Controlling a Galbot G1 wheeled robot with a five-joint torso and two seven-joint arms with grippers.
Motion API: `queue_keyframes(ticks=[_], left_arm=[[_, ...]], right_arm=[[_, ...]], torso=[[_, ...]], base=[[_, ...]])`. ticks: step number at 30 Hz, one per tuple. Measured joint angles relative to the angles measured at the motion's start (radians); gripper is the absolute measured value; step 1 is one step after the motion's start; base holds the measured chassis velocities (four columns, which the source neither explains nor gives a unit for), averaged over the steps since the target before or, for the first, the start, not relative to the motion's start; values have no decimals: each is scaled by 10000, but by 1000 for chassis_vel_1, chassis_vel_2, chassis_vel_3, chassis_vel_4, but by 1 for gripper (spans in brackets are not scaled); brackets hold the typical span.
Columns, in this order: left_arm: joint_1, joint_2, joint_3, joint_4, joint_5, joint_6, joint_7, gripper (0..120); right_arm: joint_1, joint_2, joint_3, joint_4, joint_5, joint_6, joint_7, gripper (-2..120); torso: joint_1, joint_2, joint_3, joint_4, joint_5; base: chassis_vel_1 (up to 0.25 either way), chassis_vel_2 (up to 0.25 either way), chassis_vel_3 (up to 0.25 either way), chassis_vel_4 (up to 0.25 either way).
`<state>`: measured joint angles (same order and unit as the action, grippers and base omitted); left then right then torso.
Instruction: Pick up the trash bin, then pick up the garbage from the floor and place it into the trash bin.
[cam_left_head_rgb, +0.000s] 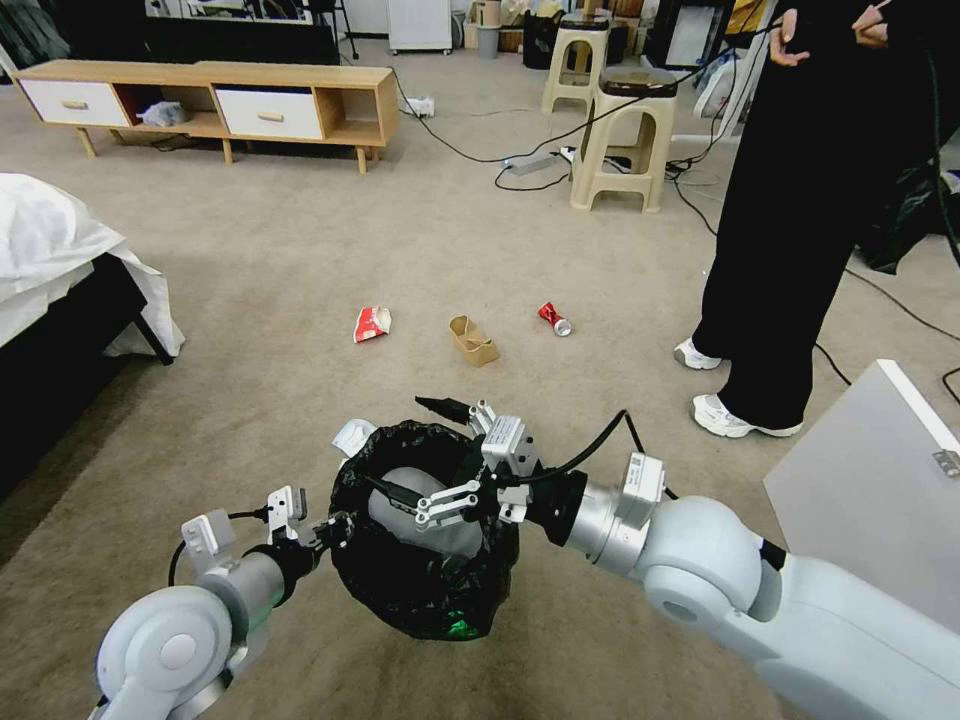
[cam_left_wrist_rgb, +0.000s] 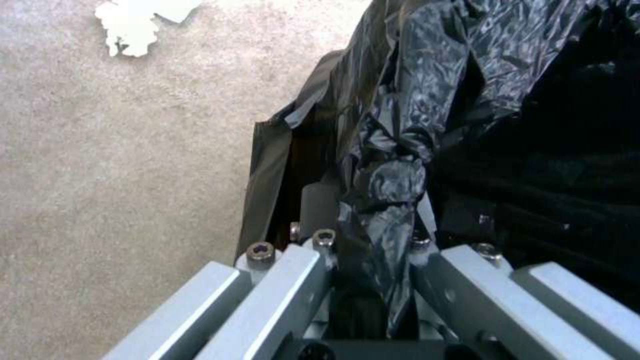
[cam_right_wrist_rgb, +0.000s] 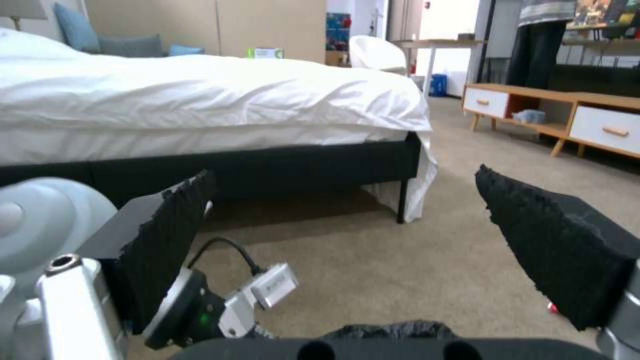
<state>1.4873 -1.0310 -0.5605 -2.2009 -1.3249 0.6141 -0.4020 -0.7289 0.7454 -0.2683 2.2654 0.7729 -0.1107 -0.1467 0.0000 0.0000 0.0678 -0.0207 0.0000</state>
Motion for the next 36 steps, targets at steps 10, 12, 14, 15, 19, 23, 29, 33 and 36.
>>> queue_keyframes(ticks=[10, 12, 14, 15, 19, 23, 29, 33, 36], left_arm=[[-28, -167, 66, 227, 240, 0, -10, 1], [5, -181, 44, 230, 317, -3, -9, 1], [24, -186, 16, 230, 357, -8, -7, 1], [46, -190, -22, 230, 418, -18, 9, 1], [123, -181, -181, 256, 803, -94, 163, 1], [185, -124, -348, 370, 1254, -198, 393, 1], [332, -356, -605, 461, 1844, -429, 615, 1], [415, -488, -726, 497, 2307, -532, 730, 1], [480, -544, -860, 540, 2629, -592, 840, 1]], right_arm=[[-102, -578, 618, 523, 511, -5, -89, 99], [-353, -664, 910, 602, 536, -5, -92, 99], [-555, -695, 1110, 627, 536, -4, -91, 99], [-782, -728, 1339, 648, 533, -1, -87, 99], [-1916, -899, 2559, 684, 433, 43, -76, 99], [-3783, -1197, 4741, 713, 239, 219, -110, 99], [-5089, -880, 6102, 468, -29, 412, -109, 99], [-5120, -516, 6188, 206, -166, 430, 60, 99], [-5116, -224, 6205, -8, -307, 436, 154, 99]], torso=[[0, 0, 0, 0, 0], [0, 0, 0, 2, -1], [0, 0, 0, 1, 0], [0, 0, 0, 1, 0], [0, 0, 0, 4, 2], [0, 0, 0, 1, 1], [0, 0, -1, -1, 0], [0, 1, 0, 2, -1], [0, 0, 0, 1, 0]], base=[[0, 0, 0, 0], [0, 0, 0, 0], [0, 0, 0, 0], [0, 0, 0, 0], [0, 0, 0, 0], [0, 0, 0, 0], [0, 0, 0, 0], [0, 0, 0, 0], [0, 0, 0, 0]])
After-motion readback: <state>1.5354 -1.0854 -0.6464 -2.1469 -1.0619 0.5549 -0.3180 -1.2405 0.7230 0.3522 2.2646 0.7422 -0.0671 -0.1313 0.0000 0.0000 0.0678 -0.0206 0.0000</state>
